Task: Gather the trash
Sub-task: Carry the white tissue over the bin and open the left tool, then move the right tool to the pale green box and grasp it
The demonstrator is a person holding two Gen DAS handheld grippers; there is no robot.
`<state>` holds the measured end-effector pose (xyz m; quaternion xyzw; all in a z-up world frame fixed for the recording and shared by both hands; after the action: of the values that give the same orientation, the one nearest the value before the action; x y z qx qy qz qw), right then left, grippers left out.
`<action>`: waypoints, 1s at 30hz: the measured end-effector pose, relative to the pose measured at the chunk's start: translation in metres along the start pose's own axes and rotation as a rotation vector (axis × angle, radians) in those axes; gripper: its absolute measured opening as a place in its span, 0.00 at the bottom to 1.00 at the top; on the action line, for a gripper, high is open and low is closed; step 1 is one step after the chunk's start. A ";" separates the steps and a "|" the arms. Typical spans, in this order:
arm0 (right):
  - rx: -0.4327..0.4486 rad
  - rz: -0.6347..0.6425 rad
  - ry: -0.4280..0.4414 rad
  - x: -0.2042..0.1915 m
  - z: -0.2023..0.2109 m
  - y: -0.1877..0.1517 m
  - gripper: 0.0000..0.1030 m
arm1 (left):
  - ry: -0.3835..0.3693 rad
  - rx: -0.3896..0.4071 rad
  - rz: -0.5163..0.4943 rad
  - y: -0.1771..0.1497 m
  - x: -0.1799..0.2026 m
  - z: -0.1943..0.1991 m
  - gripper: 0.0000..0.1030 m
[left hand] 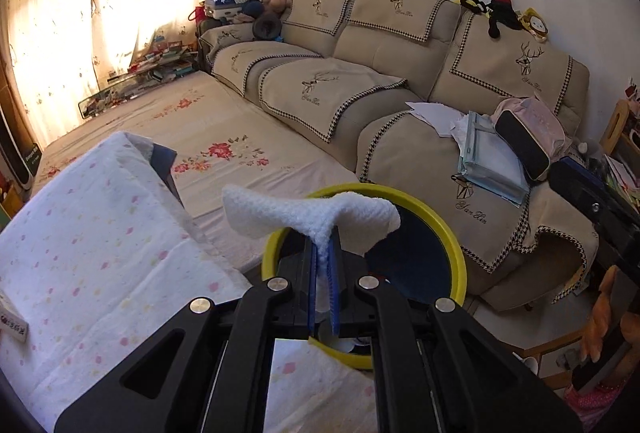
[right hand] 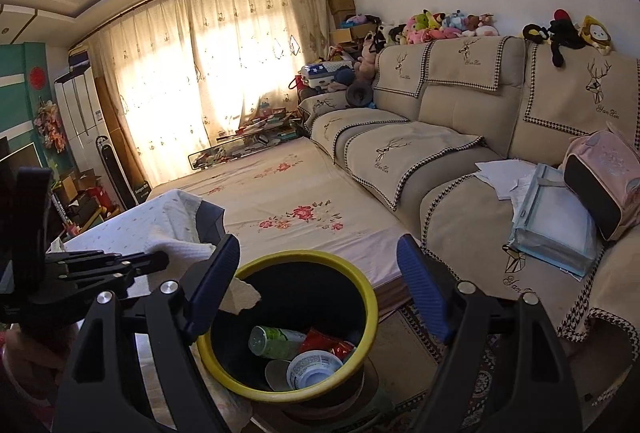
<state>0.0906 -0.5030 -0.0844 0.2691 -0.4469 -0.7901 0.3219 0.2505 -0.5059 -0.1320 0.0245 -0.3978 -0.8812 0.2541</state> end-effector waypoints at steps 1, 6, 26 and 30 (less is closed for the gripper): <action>0.006 -0.005 -0.007 0.003 0.001 0.002 0.74 | -0.009 -0.017 0.003 0.000 0.003 -0.012 0.06; 0.018 -0.022 -0.034 0.015 0.003 0.006 0.74 | -0.011 -0.063 0.012 -0.002 0.012 -0.047 0.40; 0.077 -0.052 -0.156 0.034 0.023 0.026 0.74 | -0.269 -0.080 0.030 -0.011 0.023 -0.025 0.72; 0.093 -0.108 -0.218 0.068 0.030 0.030 0.74 | -0.284 -0.182 -0.013 -0.005 0.037 -0.045 0.73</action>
<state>0.0335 -0.5498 -0.0539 0.2202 -0.5002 -0.8092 0.2157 0.2272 -0.5510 -0.1603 -0.1208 -0.3481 -0.9098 0.1909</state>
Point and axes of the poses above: each gripper's, at about its wrist camera, not at the fingertips, and z roughly against the way its jaws point, x to its right, y to its top, the point moved 7 cm from there along -z, roughly the way its jaws point, and after that the axes turned 8 degrees about -y, right-handed, at the moved point
